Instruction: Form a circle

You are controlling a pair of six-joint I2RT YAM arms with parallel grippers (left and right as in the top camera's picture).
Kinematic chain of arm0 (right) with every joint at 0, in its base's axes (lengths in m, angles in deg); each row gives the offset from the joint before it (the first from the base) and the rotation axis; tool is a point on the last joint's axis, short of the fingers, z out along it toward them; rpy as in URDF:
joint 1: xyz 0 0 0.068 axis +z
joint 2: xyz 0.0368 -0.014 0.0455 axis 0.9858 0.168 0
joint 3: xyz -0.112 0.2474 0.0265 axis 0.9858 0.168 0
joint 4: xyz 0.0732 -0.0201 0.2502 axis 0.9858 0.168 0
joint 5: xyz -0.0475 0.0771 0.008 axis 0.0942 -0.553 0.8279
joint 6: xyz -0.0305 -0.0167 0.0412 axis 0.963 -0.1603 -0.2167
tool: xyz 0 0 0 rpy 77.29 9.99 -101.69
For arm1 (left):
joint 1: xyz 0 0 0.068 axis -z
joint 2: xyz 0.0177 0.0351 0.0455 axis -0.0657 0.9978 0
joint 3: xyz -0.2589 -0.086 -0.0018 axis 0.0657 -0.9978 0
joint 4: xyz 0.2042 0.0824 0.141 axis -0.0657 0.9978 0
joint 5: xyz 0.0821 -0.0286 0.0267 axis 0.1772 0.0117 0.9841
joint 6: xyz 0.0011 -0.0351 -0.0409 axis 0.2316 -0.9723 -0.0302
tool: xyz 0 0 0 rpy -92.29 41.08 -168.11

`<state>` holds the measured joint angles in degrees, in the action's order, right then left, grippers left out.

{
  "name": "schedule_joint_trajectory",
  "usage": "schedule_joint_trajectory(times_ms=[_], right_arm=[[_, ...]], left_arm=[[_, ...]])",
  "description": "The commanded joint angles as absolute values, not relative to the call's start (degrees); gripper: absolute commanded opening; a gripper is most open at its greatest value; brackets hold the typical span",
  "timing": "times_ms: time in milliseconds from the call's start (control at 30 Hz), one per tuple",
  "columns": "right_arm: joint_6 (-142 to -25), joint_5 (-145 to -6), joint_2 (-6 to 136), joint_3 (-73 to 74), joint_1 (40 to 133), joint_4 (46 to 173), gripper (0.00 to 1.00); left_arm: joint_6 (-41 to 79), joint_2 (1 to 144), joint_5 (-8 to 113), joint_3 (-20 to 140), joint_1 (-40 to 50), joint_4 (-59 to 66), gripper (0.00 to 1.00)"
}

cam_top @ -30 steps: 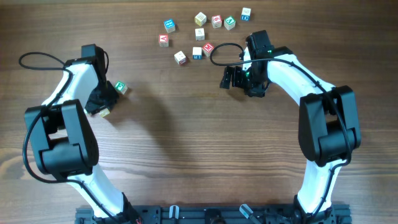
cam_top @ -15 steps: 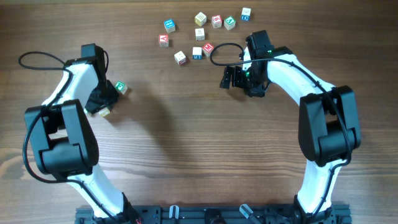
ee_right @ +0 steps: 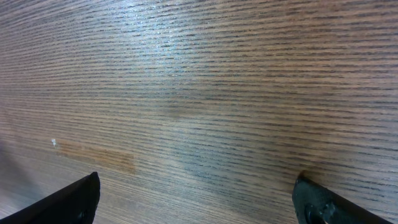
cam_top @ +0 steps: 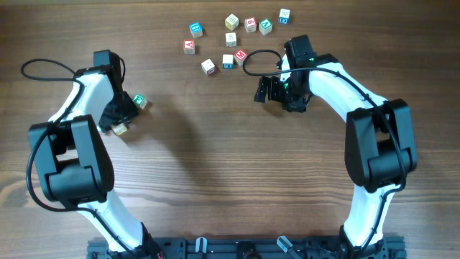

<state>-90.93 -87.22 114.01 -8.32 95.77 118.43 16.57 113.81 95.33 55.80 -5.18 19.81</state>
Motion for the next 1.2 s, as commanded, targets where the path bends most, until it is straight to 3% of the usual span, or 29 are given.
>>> schedule_joint_trajectory(times_ms=[0,467,800,1167], right_arm=[[-90.90,-87.00,115.86,-6.46,96.21,118.03,1.00],[-90.90,-86.76,115.86,-6.46,96.21,117.66,1.00],[-90.88,-86.58,115.86,-6.46,96.21,116.76,1.00],[-90.88,-86.56,115.86,-6.46,96.21,116.66,1.00]], left_arm=[[15.83,114.49,94.83,55.48,-5.12,19.70,0.61],[15.85,114.40,94.83,55.50,-5.12,21.19,0.67],[15.88,114.27,94.85,56.70,-5.12,20.60,0.81],[15.85,112.26,91.57,56.70,-5.05,21.65,0.79]])
